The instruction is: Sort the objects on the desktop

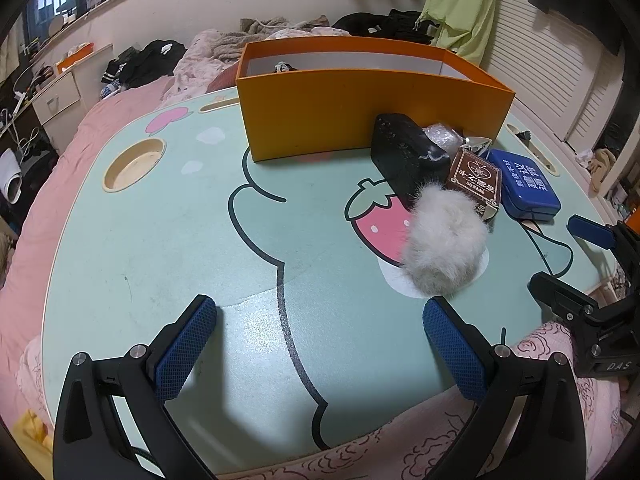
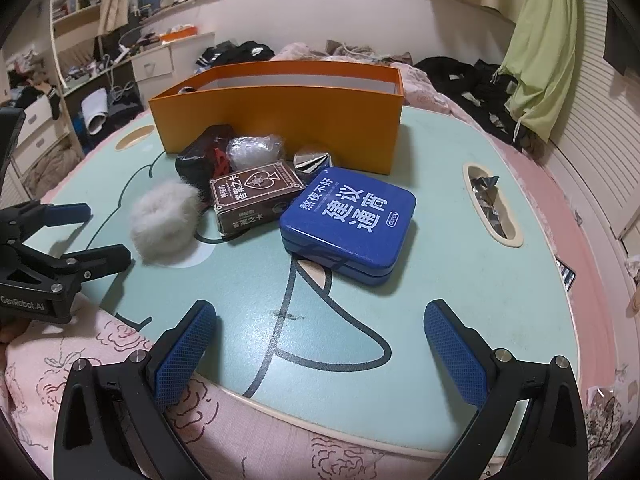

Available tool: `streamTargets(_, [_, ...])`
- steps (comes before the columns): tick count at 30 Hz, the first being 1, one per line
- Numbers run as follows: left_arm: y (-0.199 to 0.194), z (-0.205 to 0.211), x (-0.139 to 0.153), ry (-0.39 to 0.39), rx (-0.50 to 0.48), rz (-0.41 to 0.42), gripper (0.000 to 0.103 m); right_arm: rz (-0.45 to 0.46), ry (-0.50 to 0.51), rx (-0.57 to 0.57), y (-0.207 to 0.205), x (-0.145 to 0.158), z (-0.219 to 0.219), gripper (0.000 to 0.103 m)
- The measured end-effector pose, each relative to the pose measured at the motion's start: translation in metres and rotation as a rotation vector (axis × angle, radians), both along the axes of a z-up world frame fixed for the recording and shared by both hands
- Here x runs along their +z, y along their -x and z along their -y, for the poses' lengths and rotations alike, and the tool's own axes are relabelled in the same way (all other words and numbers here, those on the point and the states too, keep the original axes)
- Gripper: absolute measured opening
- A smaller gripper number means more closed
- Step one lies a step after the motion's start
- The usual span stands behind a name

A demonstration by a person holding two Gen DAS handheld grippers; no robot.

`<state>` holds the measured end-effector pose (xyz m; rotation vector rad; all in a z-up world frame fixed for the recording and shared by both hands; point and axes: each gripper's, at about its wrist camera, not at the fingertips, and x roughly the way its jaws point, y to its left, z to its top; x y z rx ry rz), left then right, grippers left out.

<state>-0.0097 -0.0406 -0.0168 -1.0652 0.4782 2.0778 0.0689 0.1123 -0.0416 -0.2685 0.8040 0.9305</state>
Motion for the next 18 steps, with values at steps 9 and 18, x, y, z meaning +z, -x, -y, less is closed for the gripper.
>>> streamTargets(9, [0.0026, -0.0049, -0.0002, 0.005, 0.019, 0.004, 0.103, -0.007, 0.01, -0.017, -0.0052, 0.0003, -0.0037, 0.103])
streamTargets(18, [-0.006, 0.0004, 0.0006, -0.016, 0.014, -0.016, 0.103, 0.002, -0.006, -0.019, -0.002, 0.0028, -0.0045, 0.103])
